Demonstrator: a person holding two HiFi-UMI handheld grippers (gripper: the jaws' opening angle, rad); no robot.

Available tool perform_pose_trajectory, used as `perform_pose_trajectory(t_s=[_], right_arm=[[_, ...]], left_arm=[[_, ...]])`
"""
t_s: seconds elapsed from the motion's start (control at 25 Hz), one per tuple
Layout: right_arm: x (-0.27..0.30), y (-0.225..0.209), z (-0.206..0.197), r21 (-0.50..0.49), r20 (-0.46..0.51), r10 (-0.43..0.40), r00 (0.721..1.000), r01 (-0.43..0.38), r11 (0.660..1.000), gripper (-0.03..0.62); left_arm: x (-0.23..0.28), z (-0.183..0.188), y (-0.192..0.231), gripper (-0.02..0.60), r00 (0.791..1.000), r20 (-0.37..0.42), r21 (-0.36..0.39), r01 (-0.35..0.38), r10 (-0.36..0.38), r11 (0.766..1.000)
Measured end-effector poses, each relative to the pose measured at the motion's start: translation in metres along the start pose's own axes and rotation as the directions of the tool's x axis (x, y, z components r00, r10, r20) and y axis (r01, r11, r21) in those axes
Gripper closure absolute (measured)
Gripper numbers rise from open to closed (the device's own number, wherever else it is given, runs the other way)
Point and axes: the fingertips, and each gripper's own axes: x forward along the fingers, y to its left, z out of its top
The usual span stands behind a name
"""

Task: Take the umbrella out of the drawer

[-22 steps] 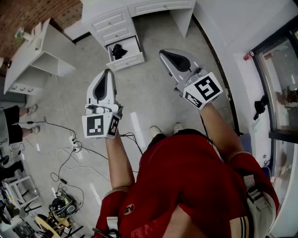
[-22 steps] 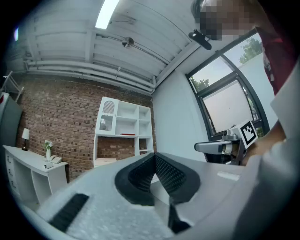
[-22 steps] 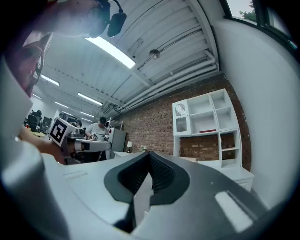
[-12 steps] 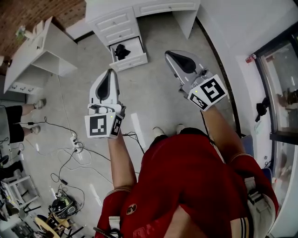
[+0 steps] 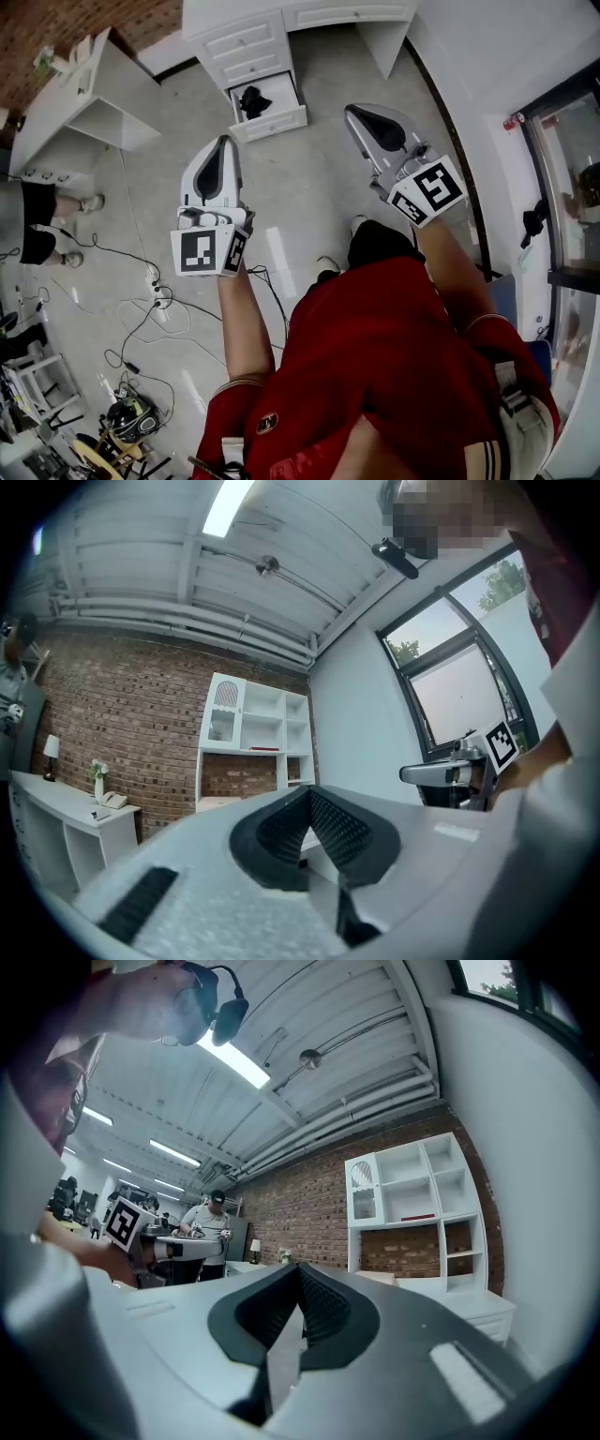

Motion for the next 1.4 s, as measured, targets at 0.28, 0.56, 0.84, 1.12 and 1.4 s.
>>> perform_pose_trajectory(t_s=[0.28, 0.56, 0.84, 1.12, 1.4], right_arm=[[0.045, -0.031, -0.016, -0.009, 0.002, 0.021, 1.000, -0.021, 1.000, 0.582], [0.123, -0.110, -0.041, -0.057, 0.012, 0.082, 0.997, -0.081, 0.995, 0.582], [0.214, -0.200, -0.068, -0.041, -0.006, 0.149, 0.989, -0.149, 0.988, 0.582], [0.285, -0.277, -0.088, -0.003, -0.013, 0.200, 0.980, -0.200, 0.980, 0.582], [0.334, -0.307, -0.113, 0.021, -0.055, 0.255, 0.965, -0.255, 0.967, 0.582]], left_arm=[[0.037, -0.017, 0.037, 0.574, 0.999, -0.022, 0.005, -0.028, 0.028, 1.000], [0.127, -0.046, 0.089, 0.574, 0.995, -0.049, 0.025, -0.091, 0.092, 0.996], [0.236, -0.065, 0.145, 0.574, 0.987, -0.055, 0.042, -0.146, 0.149, 0.988], [0.324, -0.092, 0.187, 0.574, 0.975, -0.084, 0.044, -0.204, 0.207, 0.978], [0.369, -0.121, 0.215, 0.574, 0.965, -0.112, 0.029, -0.235, 0.237, 0.972]])
